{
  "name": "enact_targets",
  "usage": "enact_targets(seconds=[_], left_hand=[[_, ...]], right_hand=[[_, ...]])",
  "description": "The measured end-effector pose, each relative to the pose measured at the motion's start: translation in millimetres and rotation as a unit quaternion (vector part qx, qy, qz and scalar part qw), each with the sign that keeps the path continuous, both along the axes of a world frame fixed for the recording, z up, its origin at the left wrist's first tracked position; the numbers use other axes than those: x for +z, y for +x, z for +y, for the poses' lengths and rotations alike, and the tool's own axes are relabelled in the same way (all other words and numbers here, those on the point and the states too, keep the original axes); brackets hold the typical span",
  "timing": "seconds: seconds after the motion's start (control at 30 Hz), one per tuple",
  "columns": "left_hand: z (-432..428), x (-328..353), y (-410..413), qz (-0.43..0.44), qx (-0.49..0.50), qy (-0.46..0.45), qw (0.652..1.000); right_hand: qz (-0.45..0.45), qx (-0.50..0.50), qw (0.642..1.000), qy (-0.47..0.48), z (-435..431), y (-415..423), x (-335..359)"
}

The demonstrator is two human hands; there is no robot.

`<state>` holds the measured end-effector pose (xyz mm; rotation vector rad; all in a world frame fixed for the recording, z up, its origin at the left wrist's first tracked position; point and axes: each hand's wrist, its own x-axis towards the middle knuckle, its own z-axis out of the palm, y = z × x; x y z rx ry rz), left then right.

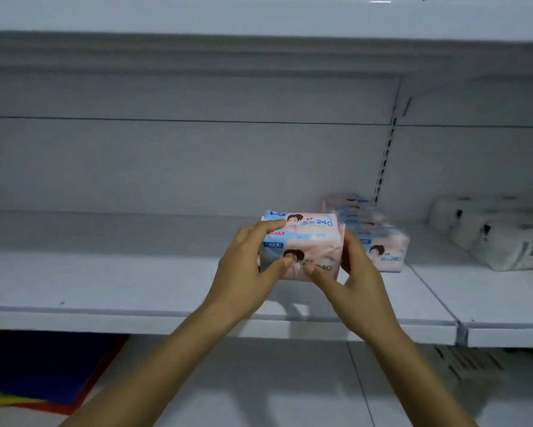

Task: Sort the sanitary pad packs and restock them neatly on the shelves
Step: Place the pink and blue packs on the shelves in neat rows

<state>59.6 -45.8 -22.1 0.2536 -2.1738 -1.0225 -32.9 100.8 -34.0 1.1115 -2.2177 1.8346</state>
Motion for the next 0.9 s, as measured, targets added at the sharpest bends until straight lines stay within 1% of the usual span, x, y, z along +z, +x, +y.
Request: enact_targets(seconds=[0.07, 0.13, 0.2, 0.27, 0.3, 0.37, 0.43, 0.53, 0.63, 0.77, 0.9], left_hand=[[9, -7, -27, -0.001, 0.003, 0.02, 1.0], [13, -13, -46, 0.0, 0.025, 0.019, 1.0], [9, -17, -60, 0.007, 0.054, 0.014, 0.998], [-1, -20, -70, 0.009, 0.082, 0.009, 0.997], [-5, -22, -74, 0.005, 0.094, 0.007, 0.996], [-13, -25, -82, -0.001, 0.107, 0.009, 0.994], [-20, -28, -94, 0.0, 0.111, 0.02, 0.994], [-34, -34, -115, -0.008, 0.122, 0.024, 0.992], [-48, -36, -140, -0.035, 0.127, 0.017, 0.991], [-64, -32, -178, -0.094, 0.143, 0.017, 0.985], [-76, -36, -207, -0.101, 0.136, 0.009, 0.986]], right_hand=[[0.025, -0.012, 0.999, 0.027, 9, -30, -4], [0.05, -0.036, 0.997, 0.054, 14, -55, -10], [0.076, -0.06, 0.994, 0.056, 14, -75, -14], [0.132, -0.075, 0.987, 0.045, 8, -89, -13], [0.178, -0.086, 0.979, 0.045, 5, -95, -12], [0.279, -0.122, 0.951, 0.056, -4, -110, -10], [0.341, -0.167, 0.922, 0.078, -12, -130, -9], [0.359, -0.218, 0.898, 0.129, -20, -153, -24], [0.403, -0.224, 0.873, 0.157, -25, -160, -43], [0.409, -0.231, 0.869, 0.153, -28, -161, -44], [0.415, -0.244, 0.863, 0.154, -29, -161, -47]])
